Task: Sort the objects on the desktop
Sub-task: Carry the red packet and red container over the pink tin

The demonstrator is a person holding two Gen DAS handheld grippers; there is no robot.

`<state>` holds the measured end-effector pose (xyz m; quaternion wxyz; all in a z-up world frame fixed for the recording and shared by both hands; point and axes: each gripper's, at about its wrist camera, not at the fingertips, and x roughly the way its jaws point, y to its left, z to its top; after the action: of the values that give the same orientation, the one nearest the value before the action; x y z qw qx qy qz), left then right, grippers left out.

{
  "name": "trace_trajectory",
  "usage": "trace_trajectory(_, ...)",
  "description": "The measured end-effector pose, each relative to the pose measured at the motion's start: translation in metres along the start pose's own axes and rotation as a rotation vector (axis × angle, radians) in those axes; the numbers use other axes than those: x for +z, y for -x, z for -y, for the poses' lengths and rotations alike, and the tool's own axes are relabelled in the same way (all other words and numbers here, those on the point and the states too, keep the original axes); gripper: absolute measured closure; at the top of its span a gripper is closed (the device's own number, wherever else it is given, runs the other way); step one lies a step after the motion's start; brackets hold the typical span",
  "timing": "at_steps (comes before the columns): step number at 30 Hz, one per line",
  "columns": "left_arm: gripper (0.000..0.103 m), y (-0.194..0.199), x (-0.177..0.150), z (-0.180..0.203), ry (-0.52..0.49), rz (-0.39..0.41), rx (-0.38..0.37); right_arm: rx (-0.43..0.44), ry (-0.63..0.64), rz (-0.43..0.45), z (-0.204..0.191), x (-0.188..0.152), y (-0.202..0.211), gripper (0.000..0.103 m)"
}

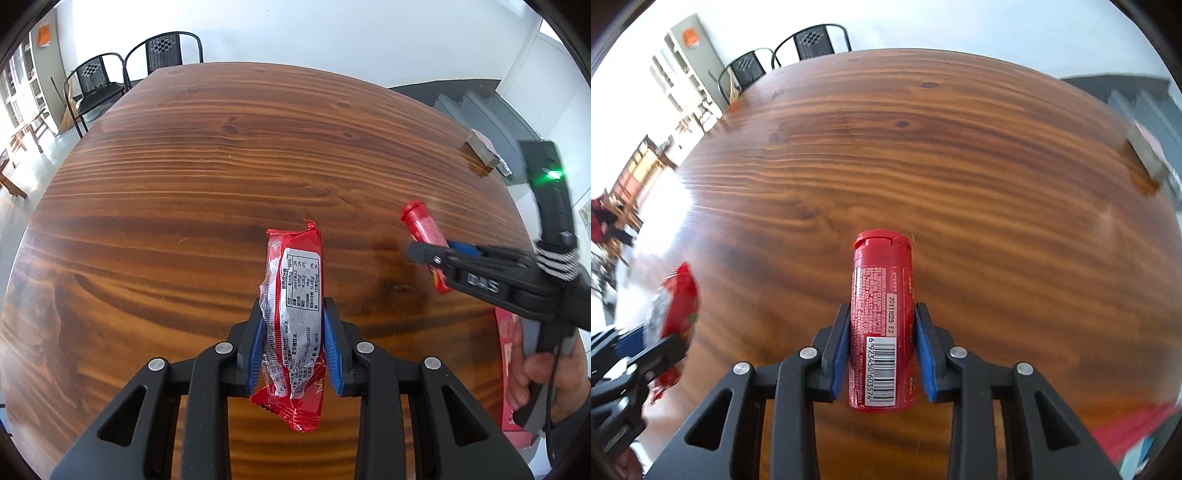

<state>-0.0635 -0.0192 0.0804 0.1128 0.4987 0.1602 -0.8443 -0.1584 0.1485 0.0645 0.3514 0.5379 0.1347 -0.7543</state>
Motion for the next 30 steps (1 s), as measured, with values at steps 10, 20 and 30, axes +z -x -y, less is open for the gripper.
trace_trajectory(10,0.072,0.028,-0.028,0.05,-0.095,0.006,-0.024,0.043,-0.146,0.035,0.031,-0.056,0.057,0.068)
trace_trajectory(20,0.072,0.054,-0.05,0.103,-0.187,0.033,-0.063,0.02,-0.249,0.126,0.063,-0.1,0.111,0.068)
trace_trajectory(30,0.072,0.056,-0.07,0.183,-0.308,0.006,-0.191,-0.064,-0.368,0.192,0.113,-0.156,0.17,0.068)
